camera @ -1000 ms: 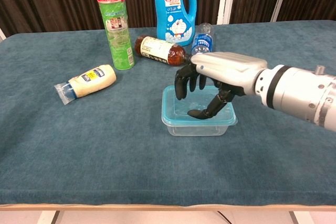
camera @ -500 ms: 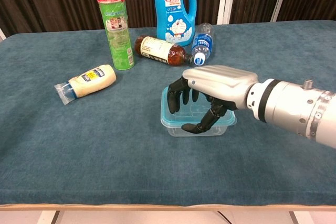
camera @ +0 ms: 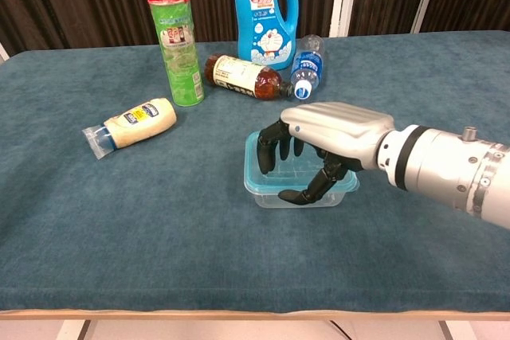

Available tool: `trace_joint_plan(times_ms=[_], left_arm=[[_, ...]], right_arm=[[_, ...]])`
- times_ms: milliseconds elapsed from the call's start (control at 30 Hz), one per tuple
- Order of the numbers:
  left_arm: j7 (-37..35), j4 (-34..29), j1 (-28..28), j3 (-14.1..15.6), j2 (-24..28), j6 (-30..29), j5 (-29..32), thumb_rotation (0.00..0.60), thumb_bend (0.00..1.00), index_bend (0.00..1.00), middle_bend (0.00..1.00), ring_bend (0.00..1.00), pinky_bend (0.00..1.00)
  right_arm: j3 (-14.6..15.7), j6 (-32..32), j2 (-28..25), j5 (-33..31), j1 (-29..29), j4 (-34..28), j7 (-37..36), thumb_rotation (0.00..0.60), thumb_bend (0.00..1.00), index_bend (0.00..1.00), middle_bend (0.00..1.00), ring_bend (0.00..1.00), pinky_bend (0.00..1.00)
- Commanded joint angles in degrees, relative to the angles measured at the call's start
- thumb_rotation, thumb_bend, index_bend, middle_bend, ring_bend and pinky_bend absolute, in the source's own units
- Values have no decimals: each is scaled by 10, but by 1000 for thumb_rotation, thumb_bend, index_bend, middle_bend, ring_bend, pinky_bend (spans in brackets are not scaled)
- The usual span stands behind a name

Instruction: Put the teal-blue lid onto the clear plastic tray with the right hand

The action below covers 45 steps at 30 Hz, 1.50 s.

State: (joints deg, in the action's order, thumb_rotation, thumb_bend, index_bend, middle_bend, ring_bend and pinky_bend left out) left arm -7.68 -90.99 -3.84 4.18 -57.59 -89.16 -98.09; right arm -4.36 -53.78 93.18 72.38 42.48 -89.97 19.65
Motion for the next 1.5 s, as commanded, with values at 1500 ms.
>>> trace_joint_plan(times_ms=[1500], left_arm=[[-2, 0, -1, 0, 0, 2, 1, 600, 402, 0, 0, 0, 160]], right_arm=[[-42, -13, 26, -5, 4, 48, -23, 600, 463, 546, 494, 389, 467]])
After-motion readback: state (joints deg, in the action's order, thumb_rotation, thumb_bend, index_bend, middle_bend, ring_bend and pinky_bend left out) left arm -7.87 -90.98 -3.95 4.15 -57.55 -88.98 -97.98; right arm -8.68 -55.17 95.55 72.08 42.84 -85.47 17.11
